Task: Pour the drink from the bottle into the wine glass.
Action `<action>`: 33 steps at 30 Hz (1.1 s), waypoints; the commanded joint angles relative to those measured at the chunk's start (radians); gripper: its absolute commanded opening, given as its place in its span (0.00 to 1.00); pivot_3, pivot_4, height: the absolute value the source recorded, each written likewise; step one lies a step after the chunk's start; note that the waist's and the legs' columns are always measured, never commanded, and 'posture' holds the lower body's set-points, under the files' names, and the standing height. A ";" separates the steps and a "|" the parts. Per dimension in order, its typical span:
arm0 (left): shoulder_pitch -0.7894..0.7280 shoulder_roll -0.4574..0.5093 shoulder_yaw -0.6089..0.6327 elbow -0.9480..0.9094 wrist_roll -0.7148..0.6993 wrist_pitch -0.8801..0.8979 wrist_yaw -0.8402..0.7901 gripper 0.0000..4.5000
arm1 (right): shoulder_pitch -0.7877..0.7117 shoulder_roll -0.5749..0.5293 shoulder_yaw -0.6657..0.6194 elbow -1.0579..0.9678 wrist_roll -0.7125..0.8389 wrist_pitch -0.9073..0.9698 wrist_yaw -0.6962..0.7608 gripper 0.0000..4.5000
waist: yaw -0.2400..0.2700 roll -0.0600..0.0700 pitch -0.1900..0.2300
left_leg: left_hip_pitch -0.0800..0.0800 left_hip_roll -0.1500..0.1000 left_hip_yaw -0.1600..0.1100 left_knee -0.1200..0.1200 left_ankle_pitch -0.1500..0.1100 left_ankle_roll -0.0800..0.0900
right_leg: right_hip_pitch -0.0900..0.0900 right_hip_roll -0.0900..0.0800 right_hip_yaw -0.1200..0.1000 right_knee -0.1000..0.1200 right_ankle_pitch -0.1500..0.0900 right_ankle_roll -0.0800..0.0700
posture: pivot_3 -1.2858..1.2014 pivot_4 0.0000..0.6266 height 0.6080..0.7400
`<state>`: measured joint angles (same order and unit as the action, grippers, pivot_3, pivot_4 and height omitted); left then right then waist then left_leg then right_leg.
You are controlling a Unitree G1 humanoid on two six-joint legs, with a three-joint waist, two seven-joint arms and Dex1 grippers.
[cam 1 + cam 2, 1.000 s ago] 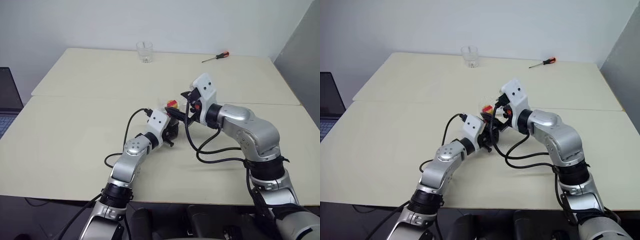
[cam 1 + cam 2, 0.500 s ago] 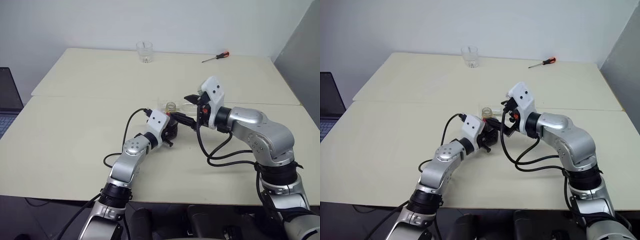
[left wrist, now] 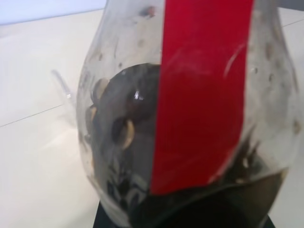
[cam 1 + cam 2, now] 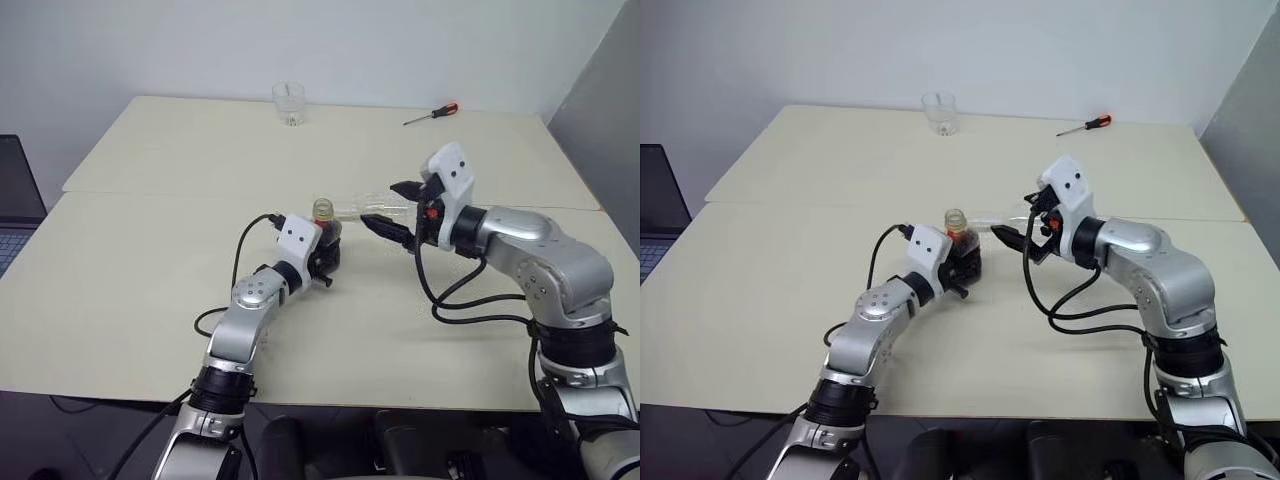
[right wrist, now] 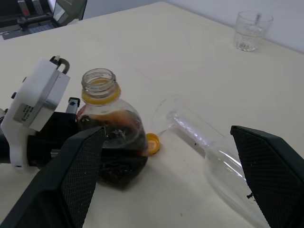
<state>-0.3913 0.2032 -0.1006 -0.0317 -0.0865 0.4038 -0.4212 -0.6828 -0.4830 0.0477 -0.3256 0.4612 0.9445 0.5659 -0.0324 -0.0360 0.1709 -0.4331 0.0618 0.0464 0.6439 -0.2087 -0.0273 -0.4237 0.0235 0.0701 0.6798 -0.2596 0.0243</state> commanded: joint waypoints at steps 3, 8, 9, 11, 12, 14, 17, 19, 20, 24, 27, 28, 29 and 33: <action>0.022 0.048 0.091 -0.073 -0.044 -0.042 -0.003 0.17 | -0.020 -0.014 -0.056 -0.029 0.050 -0.016 0.035 1.00 | 0.000 0.000 0.000 | 0.000 0.000 0.000 0.000 0.000 0.000 | 0.000 0.000 0.000 0.000 0.000 0.000 | 0.52 0.24 1.00; 0.036 0.107 0.207 -0.033 -0.056 -0.098 0.031 0.17 | -0.019 -0.016 -0.062 -0.030 0.069 -0.012 0.044 1.00 | 0.000 0.000 0.000 | 0.000 0.000 0.000 0.000 0.000 0.000 | 0.000 0.000 0.000 0.000 0.000 0.000 | 0.52 0.24 1.00; 0.030 0.114 0.230 -0.014 -0.059 -0.111 0.039 0.17 | -0.019 -0.015 -0.061 -0.029 0.072 -0.013 0.044 1.00 | 0.000 0.000 0.000 | 0.000 0.000 0.000 0.000 0.000 0.000 | 0.000 0.000 0.000 0.000 0.000 0.000 | 0.52 0.24 1.00; 0.017 0.131 0.260 0.029 -0.055 -0.131 0.047 0.17 | -0.019 -0.013 -0.061 -0.027 0.077 -0.012 0.042 1.00 | 0.001 0.000 0.000 | 0.000 0.000 0.000 0.000 0.000 0.000 | 0.000 -0.001 0.000 0.000 0.000 0.000 | 0.52 0.24 1.00; 0.009 0.144 0.271 0.057 -0.051 -0.143 0.048 0.17 | -0.017 -0.010 -0.059 -0.028 0.080 -0.011 0.039 1.00 | 0.001 0.000 0.000 | 0.000 0.000 0.000 0.000 0.000 0.000 | 0.000 -0.001 0.000 0.000 0.000 0.000 | 0.52 0.24 1.00; -0.017 0.175 0.292 0.138 -0.038 -0.184 0.051 0.17 | -0.013 -0.002 -0.052 -0.029 0.085 -0.010 0.033 1.00 | 0.002 0.000 0.000 | 0.000 0.000 0.000 0.000 0.000 0.000 | 0.000 -0.001 -0.001 0.000 0.000 0.000 | 0.52 0.24 1.00; -0.074 0.204 0.313 0.290 -0.033 -0.253 0.057 0.17 | -0.006 0.014 -0.039 -0.031 0.083 -0.007 0.018 1.00 | 0.003 0.000 0.000 | 0.000 0.000 0.000 0.000 0.000 0.000 | 0.000 -0.001 -0.001 0.000 0.000 0.000 | 0.52 0.24 1.00; -0.105 0.205 0.322 0.369 -0.043 -0.282 0.057 0.17 | -0.001 0.020 -0.034 -0.035 0.083 -0.003 0.013 1.00 | 0.003 -0.001 0.000 | 0.000 0.000 0.000 0.000 0.000 0.000 | 0.000 -0.001 -0.001 0.000 0.000 0.000 | 0.52 0.24 1.00; -0.122 0.204 0.329 0.420 -0.046 -0.303 0.059 0.17 | 0.003 0.025 -0.031 -0.041 0.083 0.002 0.007 1.00 | 0.003 -0.001 0.000 | 0.000 0.000 0.000 0.000 0.000 0.000 | 0.000 -0.001 -0.001 0.000 0.000 0.000 | 0.52 0.24 1.00; -0.161 0.204 0.330 0.546 -0.040 -0.371 0.061 0.17 | 0.018 0.035 -0.028 -0.065 0.087 0.019 -0.011 1.00 | 0.003 -0.001 0.000 | 0.000 0.000 0.000 0.000 0.000 0.000 | 0.000 -0.001 -0.001 0.000 0.000 -0.001 | 0.52 0.24 1.00; -0.154 0.192 0.332 0.558 -0.049 -0.383 0.066 0.25 | 0.028 0.034 -0.032 -0.084 0.089 0.031 -0.024 1.00 | 0.003 -0.001 0.000 | 0.000 0.000 0.000 0.000 0.000 0.000 | 0.001 -0.001 -0.001 0.000 0.000 -0.001 | 0.52 0.24 1.00; -0.140 0.185 0.335 0.546 -0.057 -0.383 0.067 0.33 | 0.032 0.035 -0.034 -0.092 0.090 0.037 -0.030 1.00 | 0.003 -0.001 0.000 | 0.000 0.000 0.000 0.000 0.000 0.000 | 0.001 -0.001 -0.001 0.000 0.000 -0.001 | 0.52 0.24 1.00; -0.129 0.178 0.337 0.534 -0.065 -0.379 0.070 0.39 | 0.036 0.033 -0.035 -0.097 0.091 0.039 -0.033 1.00 | 0.003 -0.001 0.000 | 0.000 0.000 0.000 0.000 0.000 0.000 | 0.001 -0.001 -0.001 0.001 0.000 -0.001 | 0.52 0.24 1.00; -0.108 0.172 0.343 0.506 -0.074 -0.369 0.084 0.65 | 0.039 0.032 -0.038 -0.102 0.093 0.042 -0.036 1.00 | 0.002 -0.001 0.000 | 0.000 0.000 0.001 0.000 0.000 0.000 | 0.000 -0.001 -0.001 0.000 0.001 -0.001 | 0.52 0.24 1.00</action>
<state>-0.5089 0.3760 0.2390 0.5050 -0.1504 0.0306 -0.3427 -0.6401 -0.4487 0.0305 -0.3898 0.5375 0.9900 0.5351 -0.0303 -0.0366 0.1707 -0.4327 0.0622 0.0469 0.6441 -0.2087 -0.0274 -0.4233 0.0225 0.0691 0.6802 -0.2590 0.0232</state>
